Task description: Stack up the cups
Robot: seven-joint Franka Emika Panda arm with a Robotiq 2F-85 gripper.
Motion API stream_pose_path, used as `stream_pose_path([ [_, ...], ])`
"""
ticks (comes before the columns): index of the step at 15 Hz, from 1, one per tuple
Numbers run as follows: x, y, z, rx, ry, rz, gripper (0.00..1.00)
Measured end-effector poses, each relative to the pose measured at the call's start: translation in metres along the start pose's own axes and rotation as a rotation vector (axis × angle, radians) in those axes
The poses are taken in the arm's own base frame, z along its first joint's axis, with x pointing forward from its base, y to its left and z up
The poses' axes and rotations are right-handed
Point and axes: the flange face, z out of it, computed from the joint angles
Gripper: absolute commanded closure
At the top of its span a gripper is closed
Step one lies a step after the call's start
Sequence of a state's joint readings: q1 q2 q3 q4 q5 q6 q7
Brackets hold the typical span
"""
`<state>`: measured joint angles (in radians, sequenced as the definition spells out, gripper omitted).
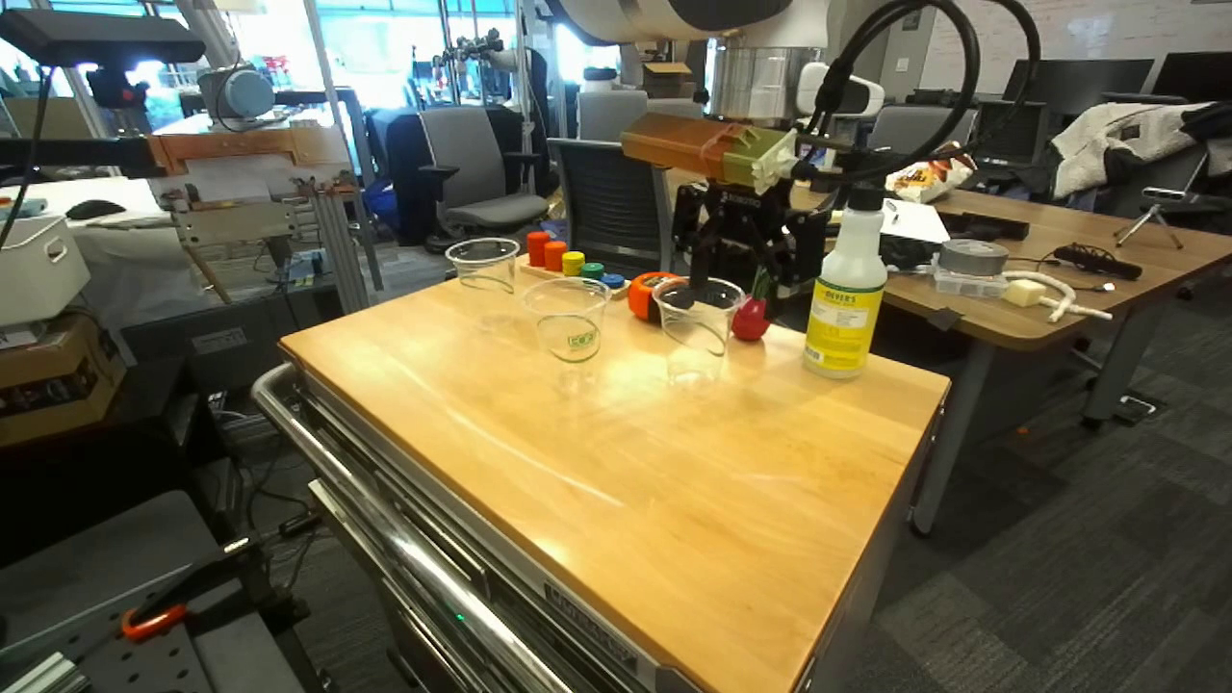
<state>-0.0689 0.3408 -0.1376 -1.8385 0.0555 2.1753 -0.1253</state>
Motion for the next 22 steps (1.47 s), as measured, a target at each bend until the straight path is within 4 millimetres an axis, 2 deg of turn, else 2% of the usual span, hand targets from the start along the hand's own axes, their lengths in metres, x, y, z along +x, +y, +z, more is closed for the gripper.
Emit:
stream_pose_path([
  [4,0.003,-0.001,0.013,0.016,-0.023,0.004,0.63],
  [9,0.004,-0.006,0.011,0.061,-0.024,0.022,1.0],
  [13,0.004,-0.003,0.007,0.122,-0.013,0.069,0.99],
  [17,0.002,0.013,0.001,0.207,0.005,0.159,0.99],
  [19,0.0,0.025,-0.012,0.283,0.032,0.23,0.99],
  [22,-0.007,0.037,-0.049,0.374,0.084,0.296,0.99],
])
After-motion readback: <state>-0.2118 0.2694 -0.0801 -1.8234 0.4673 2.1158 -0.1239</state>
